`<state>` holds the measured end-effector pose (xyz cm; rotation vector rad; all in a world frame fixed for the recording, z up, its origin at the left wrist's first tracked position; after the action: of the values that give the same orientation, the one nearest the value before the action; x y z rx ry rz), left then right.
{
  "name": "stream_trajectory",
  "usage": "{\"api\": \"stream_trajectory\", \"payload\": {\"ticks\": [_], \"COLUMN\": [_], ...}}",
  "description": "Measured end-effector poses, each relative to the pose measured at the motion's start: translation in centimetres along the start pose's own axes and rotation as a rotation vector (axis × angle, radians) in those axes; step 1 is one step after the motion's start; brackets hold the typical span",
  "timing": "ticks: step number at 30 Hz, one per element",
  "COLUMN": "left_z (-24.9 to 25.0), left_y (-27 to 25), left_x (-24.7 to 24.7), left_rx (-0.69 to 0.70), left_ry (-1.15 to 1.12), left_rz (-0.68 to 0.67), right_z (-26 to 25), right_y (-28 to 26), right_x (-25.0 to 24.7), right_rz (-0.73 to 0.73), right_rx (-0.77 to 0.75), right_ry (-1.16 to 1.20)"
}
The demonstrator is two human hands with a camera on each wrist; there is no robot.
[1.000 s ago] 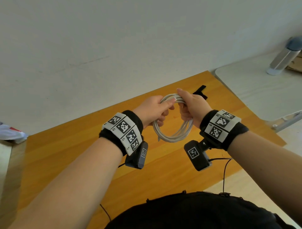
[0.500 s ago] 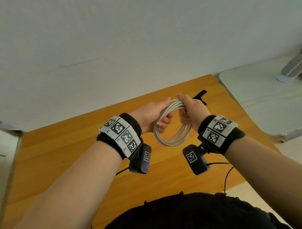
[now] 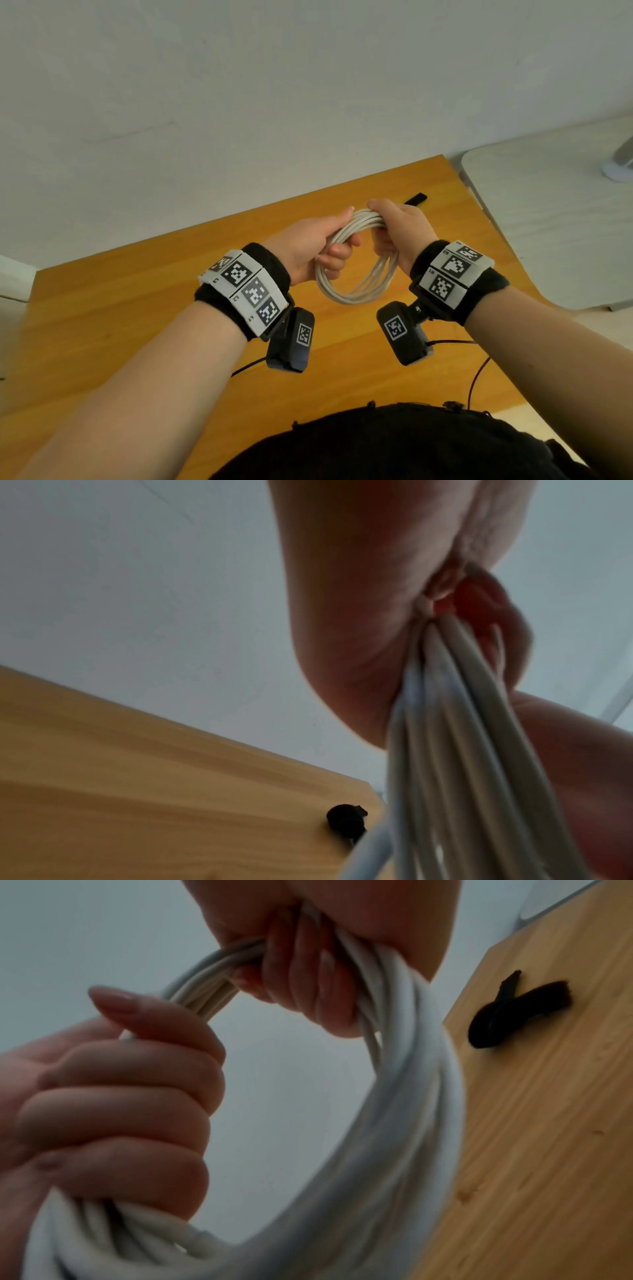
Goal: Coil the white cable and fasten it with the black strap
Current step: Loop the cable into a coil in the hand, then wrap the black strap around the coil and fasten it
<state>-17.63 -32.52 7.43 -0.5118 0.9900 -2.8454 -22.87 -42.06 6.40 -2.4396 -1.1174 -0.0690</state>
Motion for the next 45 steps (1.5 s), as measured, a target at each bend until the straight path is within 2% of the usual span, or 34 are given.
{"api": "stream_trajectory", "payload": {"ticks": [3, 7, 13, 17, 19, 21, 23, 24, 27, 29, 31, 33, 35, 37, 41, 43, 45], "left_z": [0.3, 0.3, 0.4, 0.7, 1.0, 1.4, 1.7, 1.7, 1.7, 1.5, 1.4, 1.3, 1.2, 1.2, 1.5, 1.8, 2.3], "left_y": [0.9, 1.9, 3.1, 3.8, 4.0, 4.0, 4.0, 4.0, 4.1, 4.1, 4.1, 4.1, 4.0, 4.0, 3.5, 3.0, 2.4], "left_x": [-0.1, -0.9, -1.4, -1.8, -2.2, -2.5, -2.9, -3.1, -3.8, -4.1, -4.3, -4.5, -4.8, -5.1, -5.6, -6.0, -6.4], "left_rx": [0.029, 0.024, -0.011, -0.006, 0.003, 0.01, 0.015, 0.014, 0.011, 0.01, 0.013, 0.018, 0.027, 0.042, 0.087, 0.11, 0.14], "left_ry": [0.003, 0.066, 0.139, 0.202, 0.245, 0.302, 0.345, 0.349, 0.339, 0.318, 0.302, 0.298, 0.287, 0.271, 0.237, 0.229, 0.261], "left_rz": [0.09, 0.205, 0.267, 0.317, 0.357, 0.394, 0.426, 0.439, 0.453, 0.457, 0.458, 0.464, 0.483, 0.504, 0.559, 0.592, 0.618], "right_z": [0.2, 1.5, 2.5, 3.0, 3.2, 2.6, 2.8, 3.2, 5.9, 7.0, 6.6, 4.9, 3.5, 2.5, 1.0, 0.3, -0.5], "right_y": [0.7, 1.8, 2.8, 3.2, 3.9, 5.3, 6.7, 7.5, 9.5, 9.9, 10.1, 9.8, 9.2, 8.6, 7.1, 6.3, 5.6], "right_x": [-0.9, -1.4, -2.1, -2.7, -4.1, -6.8, -9.4, -10.0, -10.5, -10.4, -9.9, -9.8, -10.0, -9.8, -7.3, -5.6, -3.8], "right_rz": [0.019, -0.034, -0.118, -0.173, -0.104, 0.06, 0.175, 0.174, 0.028, -0.035, -0.059, 0.011, 0.101, 0.127, 0.044, -0.039, -0.115], "right_rx": [-0.004, 0.04, 0.097, 0.187, 0.188, 0.111, 0.12, 0.157, 0.266, 0.289, 0.248, 0.17, 0.127, 0.101, 0.067, 0.061, 0.046], "right_ry": [0.014, 0.025, -0.088, -0.041, -0.161, -0.307, -0.561, -0.711, -1.044, -1.136, -1.223, -1.192, -1.037, -0.853, -0.393, -0.335, -0.376]}}
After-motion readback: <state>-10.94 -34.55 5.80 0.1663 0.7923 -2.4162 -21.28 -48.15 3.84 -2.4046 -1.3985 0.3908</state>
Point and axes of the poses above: each hand's wrist, its own y-axis towards the middle knuckle, its own x-axis out of the palm, z = x × y, the point moved 10 cm from there along y, towards the middle knuckle, and after that the axes turned 8 degrees about -z, right-handed, at the moved point
